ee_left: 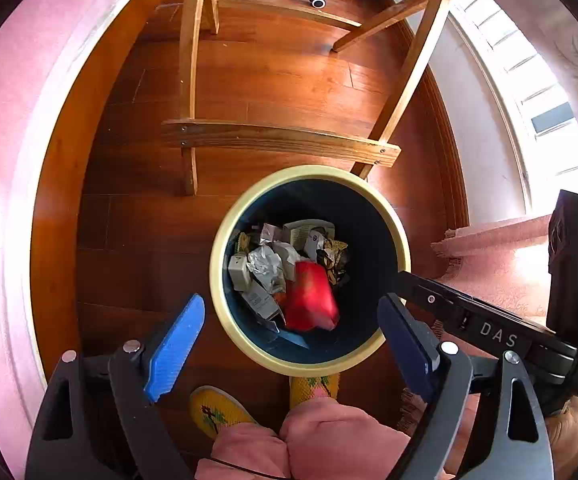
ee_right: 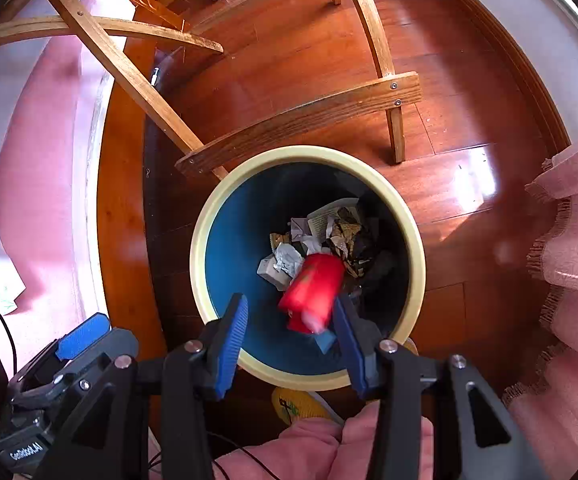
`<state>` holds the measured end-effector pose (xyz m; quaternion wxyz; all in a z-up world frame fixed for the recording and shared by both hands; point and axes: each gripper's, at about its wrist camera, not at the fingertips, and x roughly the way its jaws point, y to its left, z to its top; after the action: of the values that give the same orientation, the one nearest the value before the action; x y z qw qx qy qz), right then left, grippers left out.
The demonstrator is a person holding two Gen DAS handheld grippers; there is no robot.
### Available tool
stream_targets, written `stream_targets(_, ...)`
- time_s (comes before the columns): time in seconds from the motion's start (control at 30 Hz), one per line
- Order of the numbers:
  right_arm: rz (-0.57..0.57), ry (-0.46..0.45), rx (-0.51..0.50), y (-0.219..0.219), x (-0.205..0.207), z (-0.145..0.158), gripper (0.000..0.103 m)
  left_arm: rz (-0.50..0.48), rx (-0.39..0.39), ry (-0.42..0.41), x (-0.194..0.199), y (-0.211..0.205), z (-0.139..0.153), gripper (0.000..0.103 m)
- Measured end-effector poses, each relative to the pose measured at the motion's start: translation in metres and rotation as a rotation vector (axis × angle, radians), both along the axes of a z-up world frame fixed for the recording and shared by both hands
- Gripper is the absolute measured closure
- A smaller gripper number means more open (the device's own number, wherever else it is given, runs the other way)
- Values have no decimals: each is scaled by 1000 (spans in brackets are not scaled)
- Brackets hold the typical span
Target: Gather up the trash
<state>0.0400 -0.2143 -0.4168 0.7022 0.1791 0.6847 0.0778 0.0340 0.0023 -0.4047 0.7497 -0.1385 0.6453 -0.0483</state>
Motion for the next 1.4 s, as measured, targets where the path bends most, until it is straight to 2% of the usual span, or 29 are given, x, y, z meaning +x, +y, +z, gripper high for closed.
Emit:
stream_targets(0.23, 22, -48, -12, 3, -2, 27, 58, 59, 29, -26, -4, 15, 27, 15)
stream_targets(0.5, 60, -100, -38, 10, -5, 85, 58, 74, 67, -77, -10, 20, 94, 15)
stream_targets(0.67, 83, -145, -64, 13, -8, 139, 58, 83, 86, -125, -10, 25, 151, 14)
stream_targets(0.87, 104, -217, -75, 13, -11, 218, 58, 84, 98, -197, -15, 29, 229, 14)
stream_targets(1.13, 120, -323, -113, 12, -13, 317, 58, 46, 110, -256, -16, 22, 319, 13)
stream_targets(1.23, 93, -351, -104, 10, -12, 349, 50, 25, 137, -280, -15, 19, 349, 13)
stream_targets(1.3, 77, -369, -99, 8, -11, 369, 41, 17, 162, -301, -14, 18, 367, 13)
stream_targets(1.4, 62, -393, -90, 7, -7, 397, 40, 15, 206, -328, -9, 18, 394, 13)
